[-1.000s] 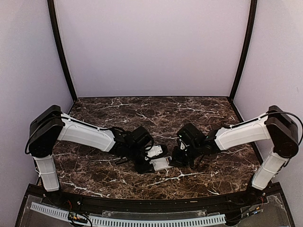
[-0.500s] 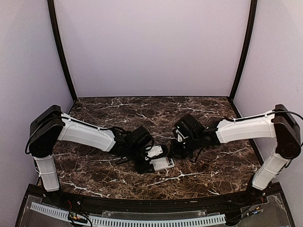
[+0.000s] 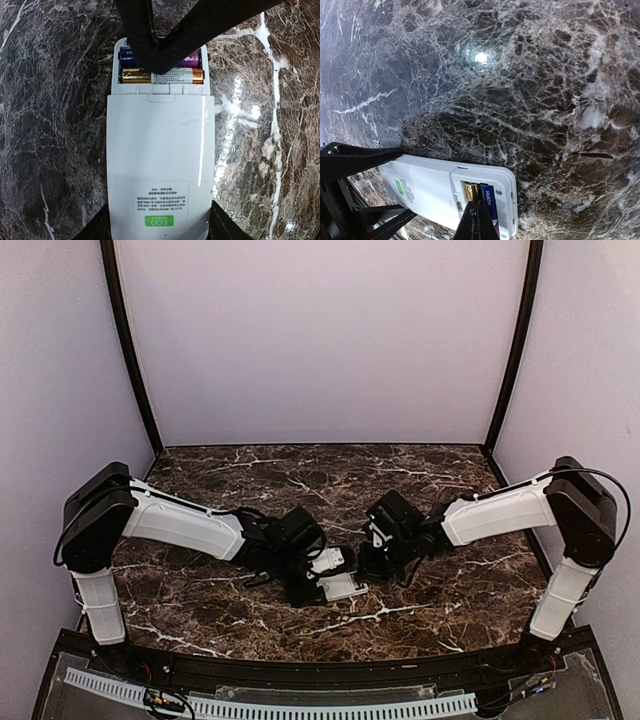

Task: Load the batteries into the remote control
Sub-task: Press the battery in the battery compartment, then pick up the battery cover at the center of the board, then pass from the right arm to the left, then pass from the left arm to the right, then pass from the right arm to the left

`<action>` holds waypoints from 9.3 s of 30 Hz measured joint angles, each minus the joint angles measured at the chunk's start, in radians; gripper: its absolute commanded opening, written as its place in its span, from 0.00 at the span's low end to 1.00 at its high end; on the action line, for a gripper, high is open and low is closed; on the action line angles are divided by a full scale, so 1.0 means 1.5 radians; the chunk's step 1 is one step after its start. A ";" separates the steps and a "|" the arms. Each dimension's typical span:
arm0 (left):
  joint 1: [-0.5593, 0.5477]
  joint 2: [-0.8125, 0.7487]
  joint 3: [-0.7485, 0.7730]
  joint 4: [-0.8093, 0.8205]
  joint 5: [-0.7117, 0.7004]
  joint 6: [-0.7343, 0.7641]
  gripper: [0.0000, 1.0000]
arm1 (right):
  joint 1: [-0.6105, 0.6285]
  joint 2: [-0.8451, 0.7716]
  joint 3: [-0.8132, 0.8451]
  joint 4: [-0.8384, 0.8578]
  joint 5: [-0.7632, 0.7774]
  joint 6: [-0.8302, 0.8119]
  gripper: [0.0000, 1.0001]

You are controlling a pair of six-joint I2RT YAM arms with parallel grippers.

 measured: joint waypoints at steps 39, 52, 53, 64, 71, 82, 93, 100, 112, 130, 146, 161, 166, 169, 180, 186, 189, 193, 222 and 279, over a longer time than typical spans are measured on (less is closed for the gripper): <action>0.011 -0.107 -0.016 -0.033 0.000 0.008 0.83 | -0.056 -0.056 0.095 -0.089 -0.062 -0.070 0.03; 0.165 -0.307 -0.021 -0.061 0.025 -0.081 0.97 | -0.189 0.015 0.322 -0.261 0.044 -0.410 0.29; 0.175 -0.315 -0.023 -0.059 0.021 -0.086 0.97 | -0.189 0.037 0.346 -0.277 0.048 -0.451 0.29; 0.177 -0.302 -0.023 -0.066 0.015 -0.096 0.97 | -0.188 0.170 0.400 -0.384 0.124 -0.747 0.31; 0.177 -0.293 -0.023 -0.068 0.018 -0.095 0.96 | -0.185 0.178 0.386 -0.382 0.131 -0.809 0.29; 0.177 -0.278 -0.023 -0.077 0.023 -0.093 0.96 | -0.184 0.233 0.387 -0.364 0.153 -0.838 0.09; 0.177 -0.278 -0.023 -0.080 0.025 -0.091 0.96 | -0.172 0.233 0.389 -0.370 0.183 -0.845 0.00; 0.177 -0.284 -0.023 -0.078 0.033 -0.086 0.94 | -0.163 0.199 0.388 -0.397 0.085 -0.843 0.00; 0.172 -0.483 -0.197 0.105 0.135 0.012 0.80 | -0.063 0.020 0.377 -0.439 -0.148 -0.835 0.00; 0.001 -0.537 -0.208 0.136 0.186 0.503 0.55 | 0.098 -0.034 0.439 -0.453 -0.342 -0.807 0.00; -0.019 -0.524 -0.205 0.144 0.154 0.535 0.21 | 0.114 -0.028 0.450 -0.448 -0.361 -0.798 0.00; -0.022 -0.522 -0.192 0.094 0.146 0.473 0.00 | 0.115 -0.028 0.454 -0.441 -0.320 -0.794 0.33; -0.022 -0.518 -0.147 0.068 0.108 0.341 0.00 | 0.117 -0.086 0.411 -0.385 -0.221 -0.792 0.50; -0.022 -0.494 -0.094 0.024 0.096 0.252 0.00 | 0.121 -0.164 0.350 -0.329 -0.164 -0.812 0.51; -0.022 -0.386 0.094 -0.166 0.114 0.066 0.00 | 0.126 -0.308 0.188 -0.094 -0.051 -0.859 0.59; -0.022 -0.381 0.151 -0.218 0.132 0.048 0.00 | 0.125 -0.305 0.188 -0.075 -0.080 -0.833 0.48; -0.022 -0.381 0.152 -0.234 0.134 0.047 0.00 | 0.124 -0.291 0.200 -0.082 -0.095 -0.821 0.39; -0.022 -0.381 0.152 -0.249 0.134 0.047 0.00 | 0.124 -0.262 0.221 -0.096 -0.116 -0.807 0.32; -0.021 -0.409 0.152 -0.257 0.144 0.048 0.00 | 0.113 -0.258 0.192 -0.095 -0.157 -0.794 0.12; 0.012 -0.569 -0.084 0.329 0.176 -0.226 0.37 | 0.105 -0.331 0.098 0.369 -0.187 -0.514 0.00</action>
